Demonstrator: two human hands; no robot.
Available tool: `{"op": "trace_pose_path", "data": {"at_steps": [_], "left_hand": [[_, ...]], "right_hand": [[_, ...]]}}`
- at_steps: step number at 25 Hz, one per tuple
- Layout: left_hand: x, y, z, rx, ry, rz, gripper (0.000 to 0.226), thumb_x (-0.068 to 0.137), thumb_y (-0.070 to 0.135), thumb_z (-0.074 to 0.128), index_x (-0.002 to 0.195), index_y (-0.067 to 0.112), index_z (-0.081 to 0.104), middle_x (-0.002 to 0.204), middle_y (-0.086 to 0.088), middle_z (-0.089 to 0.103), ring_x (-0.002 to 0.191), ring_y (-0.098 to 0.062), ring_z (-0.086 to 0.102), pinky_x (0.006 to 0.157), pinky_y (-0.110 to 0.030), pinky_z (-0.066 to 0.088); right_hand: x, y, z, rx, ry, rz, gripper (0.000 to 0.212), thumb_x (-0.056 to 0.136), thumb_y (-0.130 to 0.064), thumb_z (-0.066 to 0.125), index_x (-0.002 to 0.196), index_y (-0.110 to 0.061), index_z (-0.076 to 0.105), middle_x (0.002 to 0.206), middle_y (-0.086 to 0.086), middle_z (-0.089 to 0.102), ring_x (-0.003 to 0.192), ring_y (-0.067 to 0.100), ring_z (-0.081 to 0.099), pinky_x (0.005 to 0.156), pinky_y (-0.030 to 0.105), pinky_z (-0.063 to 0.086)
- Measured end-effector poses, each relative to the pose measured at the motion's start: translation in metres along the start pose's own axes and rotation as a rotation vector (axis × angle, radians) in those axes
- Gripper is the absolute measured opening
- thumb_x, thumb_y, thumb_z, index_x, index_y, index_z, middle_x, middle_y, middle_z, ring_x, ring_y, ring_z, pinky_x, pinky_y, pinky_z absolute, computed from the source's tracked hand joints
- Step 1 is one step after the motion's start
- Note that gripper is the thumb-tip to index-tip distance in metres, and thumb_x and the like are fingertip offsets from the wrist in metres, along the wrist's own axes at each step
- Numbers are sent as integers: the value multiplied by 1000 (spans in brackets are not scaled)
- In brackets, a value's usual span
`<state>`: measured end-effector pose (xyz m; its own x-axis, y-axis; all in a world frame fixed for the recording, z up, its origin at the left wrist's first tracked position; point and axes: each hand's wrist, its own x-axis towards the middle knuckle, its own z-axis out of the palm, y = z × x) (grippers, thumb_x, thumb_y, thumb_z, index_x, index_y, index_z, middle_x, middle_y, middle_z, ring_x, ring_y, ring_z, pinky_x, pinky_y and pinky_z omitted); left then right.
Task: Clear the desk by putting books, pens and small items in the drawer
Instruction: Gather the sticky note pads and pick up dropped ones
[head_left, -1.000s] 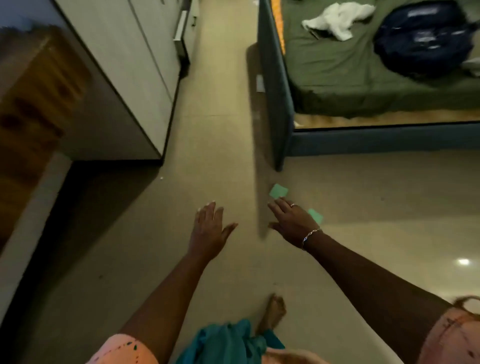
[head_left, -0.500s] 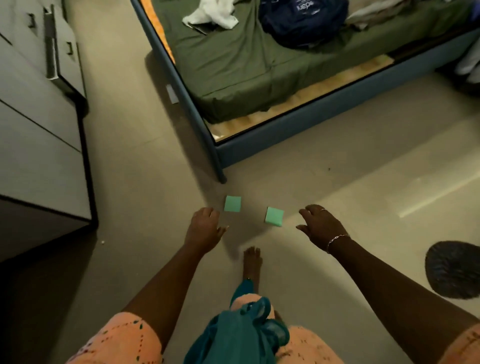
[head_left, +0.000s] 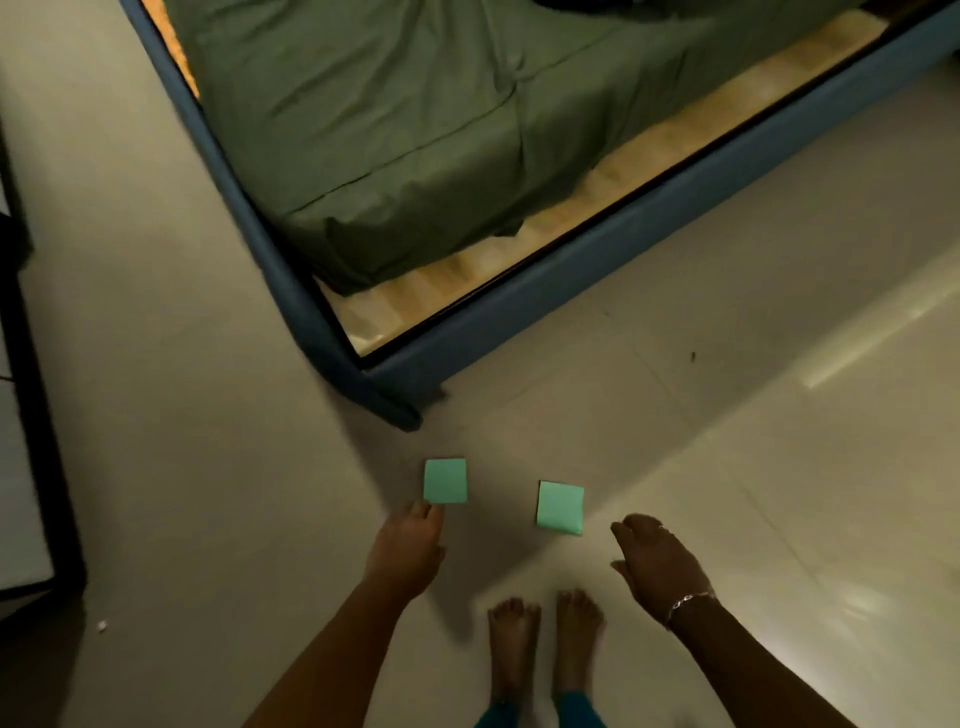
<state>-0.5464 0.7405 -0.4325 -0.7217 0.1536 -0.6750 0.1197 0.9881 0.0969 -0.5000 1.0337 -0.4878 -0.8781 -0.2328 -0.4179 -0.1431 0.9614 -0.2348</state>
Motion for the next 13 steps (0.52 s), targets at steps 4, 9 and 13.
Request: {"op": "trace_pose_path", "data": {"at_steps": [4, 9, 13], "left_hand": [[113, -10, 69, 117, -79, 34, 46, 92, 21, 48, 135, 8, 37, 139, -13, 41, 127, -29, 40, 103, -34, 34], [237, -25, 155, 228, -146, -23, 49, 96, 18, 42, 142, 10, 28, 147, -13, 30, 134, -29, 32, 108, -37, 29], [288, -44, 207, 342, -38, 20, 69, 49, 22, 89, 109, 0, 62, 106, -21, 61, 90, -38, 62, 67, -40, 54]], "right_hand": [[72, 38, 85, -44, -4, -11, 66, 13, -20, 94, 74, -5, 70, 70, 11, 68, 61, 29, 68, 45, 32, 54], [159, 77, 179, -100, 2, -110, 53, 19, 1, 88, 67, -5, 67, 62, 10, 63, 52, 29, 62, 40, 29, 50], [197, 90, 241, -160, -83, -166, 69, 9, -20, 93, 73, -8, 71, 67, 9, 67, 55, 24, 64, 42, 28, 51]]}}
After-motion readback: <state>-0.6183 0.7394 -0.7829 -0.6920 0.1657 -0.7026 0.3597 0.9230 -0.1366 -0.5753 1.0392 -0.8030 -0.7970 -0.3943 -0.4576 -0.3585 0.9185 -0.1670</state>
